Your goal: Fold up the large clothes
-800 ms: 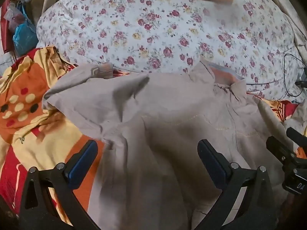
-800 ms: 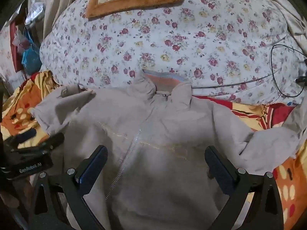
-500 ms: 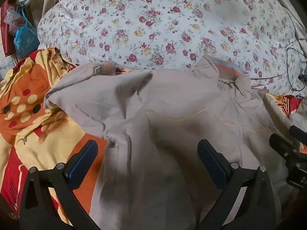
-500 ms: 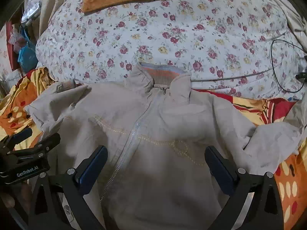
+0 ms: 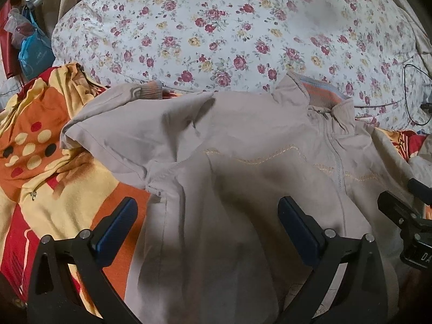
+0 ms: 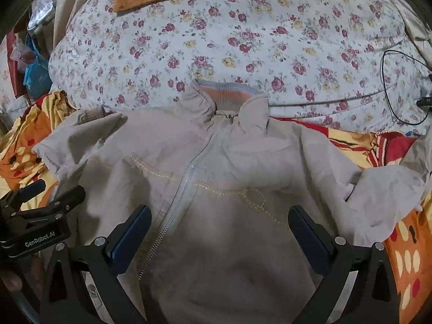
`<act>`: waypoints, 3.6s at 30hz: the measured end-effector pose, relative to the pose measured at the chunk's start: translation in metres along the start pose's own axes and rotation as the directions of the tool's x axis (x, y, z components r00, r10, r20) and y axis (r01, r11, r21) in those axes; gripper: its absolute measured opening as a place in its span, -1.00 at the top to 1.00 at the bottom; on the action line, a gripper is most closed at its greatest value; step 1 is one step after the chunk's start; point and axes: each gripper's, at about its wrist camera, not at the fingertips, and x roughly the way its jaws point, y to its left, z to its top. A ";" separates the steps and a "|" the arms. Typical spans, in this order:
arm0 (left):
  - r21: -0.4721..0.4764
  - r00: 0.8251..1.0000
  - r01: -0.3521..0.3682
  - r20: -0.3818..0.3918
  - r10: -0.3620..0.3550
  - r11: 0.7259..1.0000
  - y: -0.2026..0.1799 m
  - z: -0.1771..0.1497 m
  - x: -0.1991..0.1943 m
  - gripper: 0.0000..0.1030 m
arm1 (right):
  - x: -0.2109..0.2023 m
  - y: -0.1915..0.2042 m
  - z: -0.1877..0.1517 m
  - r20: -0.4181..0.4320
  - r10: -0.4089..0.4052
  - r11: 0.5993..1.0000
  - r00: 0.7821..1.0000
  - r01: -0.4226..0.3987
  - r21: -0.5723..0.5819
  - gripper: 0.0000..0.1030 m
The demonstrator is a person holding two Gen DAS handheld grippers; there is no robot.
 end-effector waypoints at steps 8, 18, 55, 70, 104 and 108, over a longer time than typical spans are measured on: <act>0.006 1.000 -0.003 -0.004 0.003 1.000 0.000 -0.002 0.002 -1.00 | 0.006 0.006 -0.005 -0.018 -0.047 0.998 0.999 0.046 -0.054 -0.96; 0.007 1.000 0.000 -0.004 0.000 1.000 0.000 -0.002 0.002 -1.00 | 0.012 0.003 -0.006 -0.045 -0.045 0.998 0.998 0.043 -0.038 -0.97; 0.011 1.000 0.002 -0.013 -0.002 1.000 0.000 -0.003 0.005 -1.00 | 0.026 0.002 -0.013 -0.107 -0.042 0.999 0.993 0.039 -0.028 -0.98; 0.000 1.000 -0.005 -0.009 0.005 1.000 0.004 -0.003 0.004 -1.00 | 0.015 -0.001 -0.009 -0.046 -0.024 1.000 0.999 0.023 -0.009 -0.97; 0.019 0.969 -0.228 -0.092 0.229 0.973 0.138 0.113 0.071 -1.00 | 0.028 -0.004 -0.015 -0.115 0.049 0.999 0.992 -0.046 0.029 -0.98; 0.022 0.957 -0.269 -0.104 0.270 0.963 0.152 0.116 0.107 -1.00 | 0.033 -0.001 -0.014 -0.131 0.047 0.999 0.990 -0.046 0.011 -0.98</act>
